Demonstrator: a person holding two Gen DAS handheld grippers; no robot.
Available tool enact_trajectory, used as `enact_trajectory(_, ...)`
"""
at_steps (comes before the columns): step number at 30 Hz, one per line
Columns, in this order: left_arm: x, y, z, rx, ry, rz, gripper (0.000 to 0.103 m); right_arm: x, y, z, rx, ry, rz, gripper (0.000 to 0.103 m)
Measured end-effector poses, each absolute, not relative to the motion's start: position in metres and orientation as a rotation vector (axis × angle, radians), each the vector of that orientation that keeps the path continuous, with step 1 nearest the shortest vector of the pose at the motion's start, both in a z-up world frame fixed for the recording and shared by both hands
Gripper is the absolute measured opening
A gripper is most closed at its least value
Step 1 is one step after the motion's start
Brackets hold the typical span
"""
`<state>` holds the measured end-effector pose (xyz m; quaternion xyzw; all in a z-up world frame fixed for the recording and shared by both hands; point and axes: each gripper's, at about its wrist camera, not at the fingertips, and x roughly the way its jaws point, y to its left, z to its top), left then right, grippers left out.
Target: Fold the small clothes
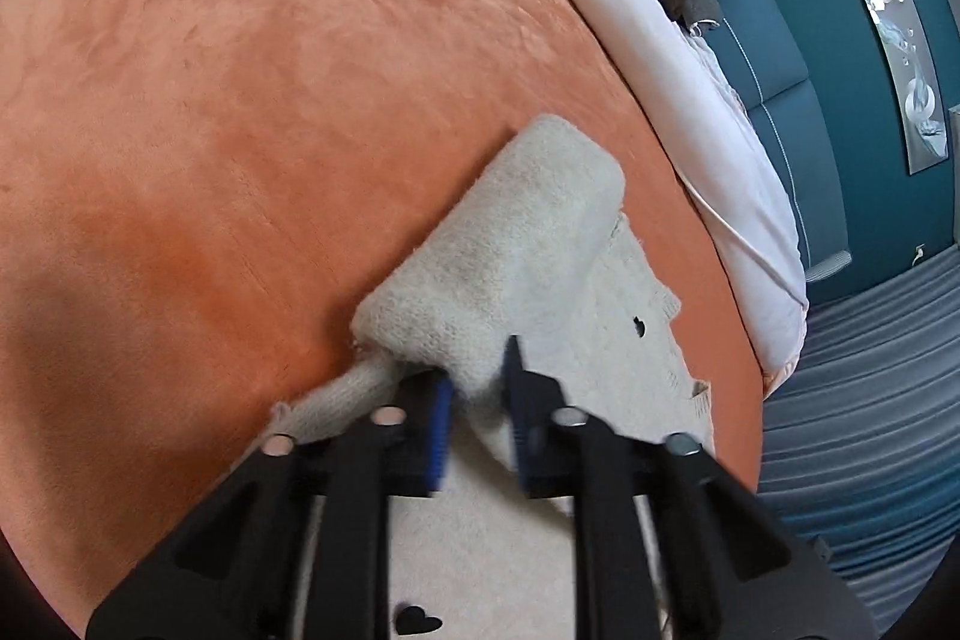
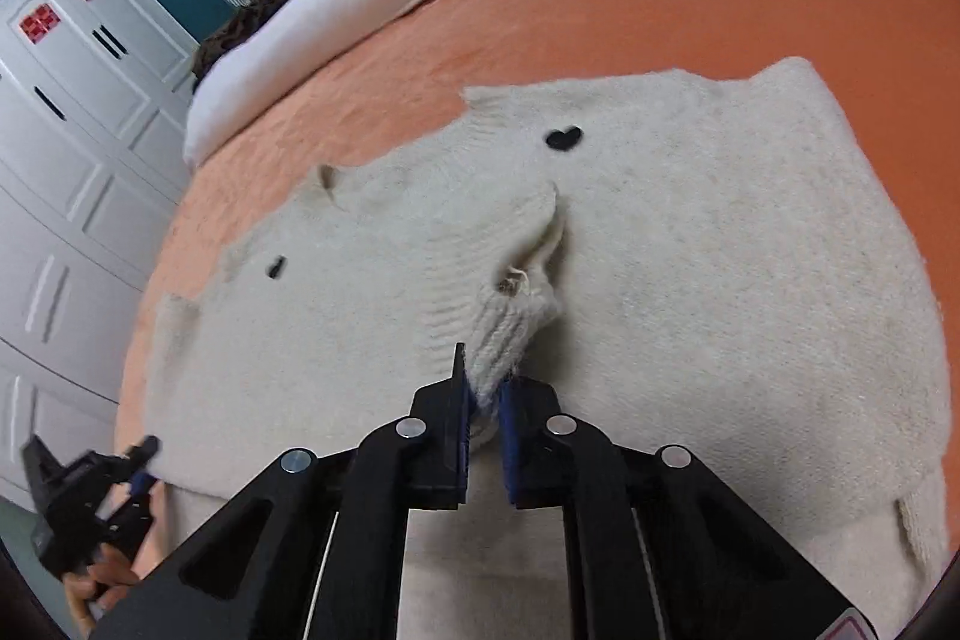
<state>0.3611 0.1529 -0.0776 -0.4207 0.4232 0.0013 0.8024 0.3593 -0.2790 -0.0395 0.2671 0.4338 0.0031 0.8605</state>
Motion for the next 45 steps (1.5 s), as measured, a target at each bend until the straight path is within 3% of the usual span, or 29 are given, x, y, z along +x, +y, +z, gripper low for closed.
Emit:
enact_trajectory(5, 0.355, 0.141, -0.053, -0.768, 0.828, -0.006, 0.007, 0.305, -0.305, 0.040, 0.567, 0.602, 0.060, 0.007)
enact_trajectory(7, 0.357, 0.126, -0.066, -0.696, 0.885, -0.010, 0.007, 0.298, -0.322, 0.015, 0.506, 0.662, -0.044, 0.007)
enact_trajectory(10, 0.354, 0.113, -0.095, -0.670, 0.943, 0.031, 0.007, 0.309, -0.339, -0.064, 0.508, 0.925, -0.132, 0.006)
enact_trajectory(15, 0.346, 0.112, -0.091, -0.632, 0.899, 0.037, 0.007, 0.290, -0.342, -0.026, 0.555, 0.748, -0.074, 0.006)
enact_trajectory(18, 0.347, 0.113, -0.094, -0.616, 0.896, 0.035, 0.007, 0.308, -0.344, -0.066, 0.494, 0.924, -0.107, 0.006)
enact_trajectory(19, 0.348, 0.112, -0.094, -0.608, 0.892, 0.034, 0.008, 0.306, -0.347, -0.067, 0.499, 0.904, -0.095, 0.004)
enact_trajectory(23, 0.343, 0.109, -0.097, -0.545, 0.851, 0.008, 0.009, 0.276, -0.352, -0.018, 0.487, 0.790, -0.182, 0.020)
enact_trajectory(25, 0.340, 0.110, -0.100, -0.541, 0.825, -0.005, 0.009, 0.264, -0.338, 0.013, 0.461, 0.692, -0.198, 0.020)
enact_trajectory(29, 0.336, 0.111, -0.102, -0.554, 0.800, -0.008, 0.010, 0.323, -0.239, 0.029, 0.354, 0.821, 0.192, 0.016)
enact_trajectory(35, 0.332, 0.116, -0.108, -0.605, 0.763, -0.037, 0.010, 0.423, -0.077, -0.027, 0.091, 1.045, 0.428, 0.014)
enact_trajectory(36, 0.331, 0.117, -0.108, -0.610, 0.758, -0.041, 0.010, 0.438, -0.064, -0.038, 0.051, 1.068, 0.410, 0.014)
enact_trajectory(39, 0.331, 0.116, -0.110, -0.609, 0.747, -0.045, 0.010, 0.477, -0.059, -0.054, 0.047, 1.060, 0.335, 0.000)
enact_trajectory(45, 0.330, 0.116, -0.112, -0.620, 0.732, -0.059, 0.011, 0.515, -0.062, -0.047, 0.178, 1.048, 0.263, 0.000)
